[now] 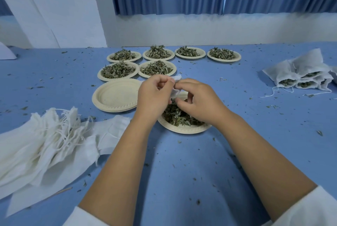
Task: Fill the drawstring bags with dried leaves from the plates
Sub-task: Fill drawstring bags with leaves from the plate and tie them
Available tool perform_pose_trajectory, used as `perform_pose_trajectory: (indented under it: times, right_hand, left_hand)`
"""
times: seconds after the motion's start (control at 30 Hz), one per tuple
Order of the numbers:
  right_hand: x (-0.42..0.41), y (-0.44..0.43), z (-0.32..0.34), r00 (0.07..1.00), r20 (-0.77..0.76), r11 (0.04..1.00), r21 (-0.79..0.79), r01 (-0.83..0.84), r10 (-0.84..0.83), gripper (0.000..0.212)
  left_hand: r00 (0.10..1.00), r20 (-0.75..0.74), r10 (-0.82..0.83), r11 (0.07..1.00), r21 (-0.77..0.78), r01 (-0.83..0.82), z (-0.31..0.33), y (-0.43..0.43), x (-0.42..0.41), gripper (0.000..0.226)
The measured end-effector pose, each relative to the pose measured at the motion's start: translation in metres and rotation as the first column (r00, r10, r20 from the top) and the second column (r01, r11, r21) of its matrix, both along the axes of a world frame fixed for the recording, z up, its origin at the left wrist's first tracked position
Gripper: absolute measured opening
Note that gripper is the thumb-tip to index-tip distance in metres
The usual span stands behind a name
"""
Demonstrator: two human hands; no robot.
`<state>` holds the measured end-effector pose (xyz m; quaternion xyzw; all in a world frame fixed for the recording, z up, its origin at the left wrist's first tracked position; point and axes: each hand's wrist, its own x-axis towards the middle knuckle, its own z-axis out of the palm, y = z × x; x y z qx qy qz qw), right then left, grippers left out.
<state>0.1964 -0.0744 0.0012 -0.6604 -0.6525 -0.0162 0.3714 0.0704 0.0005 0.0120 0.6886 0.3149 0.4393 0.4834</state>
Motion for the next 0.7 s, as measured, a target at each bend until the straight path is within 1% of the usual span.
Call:
perform_pose_trajectory:
  times: [0.07, 0.17, 0.27, 0.33, 0.37, 0.4, 0.47, 0.57, 0.63, 0.7]
  right_hand:
    - [-0.001, 0.001, 0.000, 1.000, -0.004, 0.999, -0.023, -0.023, 0.023, 0.030]
    - [-0.002, 0.003, -0.002, 0.999, 0.002, 0.996, -0.079, -0.038, 0.038, 0.020]
    - [-0.004, 0.003, -0.003, 0.998, -0.052, 0.989, -0.137, -0.054, 0.048, 0.009]
    - [-0.005, 0.002, -0.002, 0.995, -0.084, 0.985, -0.162, -0.067, 0.053, 0.010]
    - [-0.005, 0.002, -0.002, 0.995, -0.089, 0.983, -0.172, -0.069, 0.055, 0.005]
    - [-0.005, 0.002, -0.002, 0.994, -0.093, 0.984, -0.164, -0.067, 0.052, 0.005]
    - [-0.004, 0.002, -0.001, 0.991, -0.128, 0.994, -0.100, -0.049, 0.036, 0.012]
    - [0.001, -0.001, 0.005, 0.968, -0.250, 1.000, -0.013, 0.016, -0.019, 0.021]
    - [0.009, -0.002, 0.008, 0.961, -0.266, 0.997, -0.039, 0.064, -0.072, 0.021]
    - [0.016, -0.002, 0.007, 0.971, -0.205, 0.987, -0.125, 0.096, -0.121, 0.021]
  left_hand:
    - [0.999, 0.023, -0.028, 0.999, -0.016, 0.028, 0.002, -0.001, -0.001, 0.011]
    - [0.994, 0.041, -0.097, 0.995, -0.035, 0.098, 0.003, -0.005, -0.001, 0.009]
    - [0.990, 0.027, -0.141, 0.990, -0.022, 0.142, 0.003, -0.006, 0.000, 0.009]
    - [0.990, 0.013, -0.142, 0.990, -0.017, 0.142, 0.003, -0.006, 0.000, 0.010]
    - [0.992, 0.016, -0.127, 0.992, -0.022, 0.128, 0.002, -0.007, 0.000, 0.012]
    - [0.995, 0.025, -0.101, 0.994, -0.028, 0.102, 0.002, -0.007, 0.001, 0.013]
    - [0.999, 0.030, -0.025, 0.999, -0.021, 0.026, 0.000, -0.005, 0.002, 0.015]
    - [0.998, 0.007, 0.067, 0.998, 0.007, -0.067, -0.004, -0.002, 0.003, 0.009]
    - [0.995, 0.018, 0.103, 0.995, 0.005, -0.103, -0.005, 0.001, 0.002, 0.007]
    - [0.992, 0.021, 0.123, 0.992, 0.025, -0.123, -0.005, 0.003, 0.001, 0.008]
